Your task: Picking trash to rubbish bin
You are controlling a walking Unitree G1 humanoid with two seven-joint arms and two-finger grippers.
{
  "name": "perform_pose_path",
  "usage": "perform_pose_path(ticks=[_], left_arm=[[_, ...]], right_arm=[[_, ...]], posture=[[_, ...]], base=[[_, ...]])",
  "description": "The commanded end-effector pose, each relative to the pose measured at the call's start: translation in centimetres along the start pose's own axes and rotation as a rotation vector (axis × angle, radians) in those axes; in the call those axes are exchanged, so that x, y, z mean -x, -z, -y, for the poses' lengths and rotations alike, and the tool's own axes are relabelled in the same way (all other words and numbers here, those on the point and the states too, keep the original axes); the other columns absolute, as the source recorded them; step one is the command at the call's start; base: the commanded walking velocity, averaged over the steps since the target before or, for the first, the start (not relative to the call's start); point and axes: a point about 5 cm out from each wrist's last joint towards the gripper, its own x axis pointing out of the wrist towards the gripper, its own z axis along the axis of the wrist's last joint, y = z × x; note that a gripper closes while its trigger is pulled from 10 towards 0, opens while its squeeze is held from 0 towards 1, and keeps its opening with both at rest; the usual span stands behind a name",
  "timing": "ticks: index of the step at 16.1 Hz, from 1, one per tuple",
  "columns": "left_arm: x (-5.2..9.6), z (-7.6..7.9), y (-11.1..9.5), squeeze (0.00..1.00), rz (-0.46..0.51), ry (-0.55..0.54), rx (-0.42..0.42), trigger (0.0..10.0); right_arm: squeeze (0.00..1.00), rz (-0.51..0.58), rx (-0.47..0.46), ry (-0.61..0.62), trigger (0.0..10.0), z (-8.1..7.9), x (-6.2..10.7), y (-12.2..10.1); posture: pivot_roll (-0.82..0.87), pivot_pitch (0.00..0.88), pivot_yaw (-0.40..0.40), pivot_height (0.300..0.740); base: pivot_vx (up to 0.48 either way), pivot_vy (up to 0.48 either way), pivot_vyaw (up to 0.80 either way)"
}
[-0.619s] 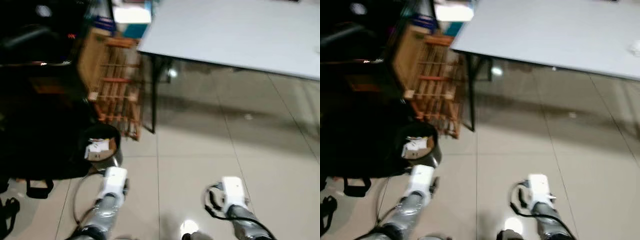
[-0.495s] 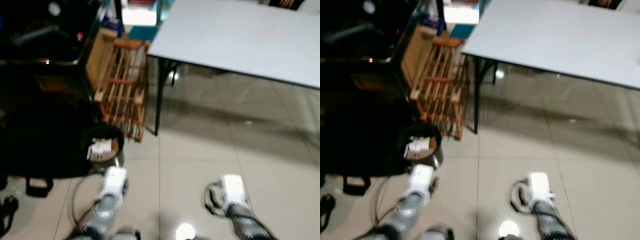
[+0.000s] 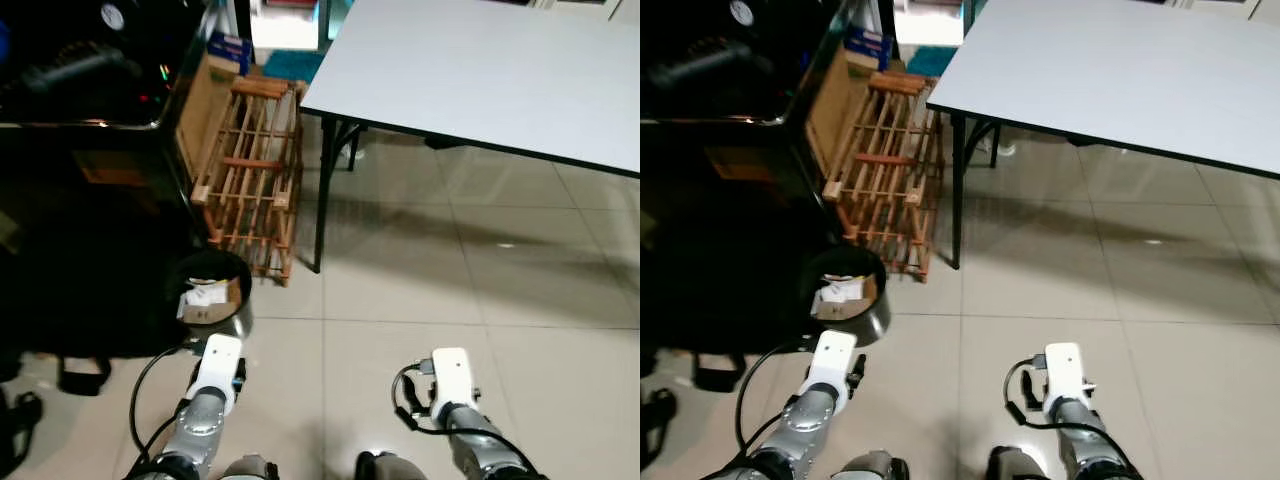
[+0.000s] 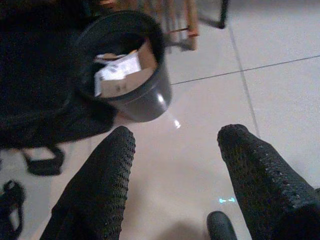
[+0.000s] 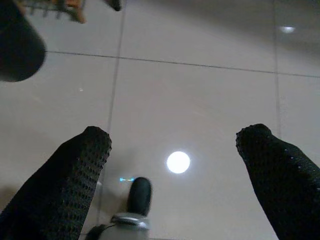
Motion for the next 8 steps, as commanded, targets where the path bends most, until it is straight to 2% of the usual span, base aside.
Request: perform_pose_path(ticks=[1,8], left_arm=[[0.18,0.52,0.46,0.00,-0.018,0.019,-0.002,10.0],[0.21,0.38,0.61,0.00,-0.024,0.017,-0.002,10.0]], right_arm=[[0.00,-0.018,-0.003,0.019,10.0,0.59,0.19,0.53],[0.00,-0.017,-0.006,0.021,10.0,0.62,0.18,0.50]], posture=[[0.01,0.189,0.001,0.740],[0.01,0.196,0.002,0.740]], base=[[0.000,0.000,0.00],[0.000,0.000,0.00]])
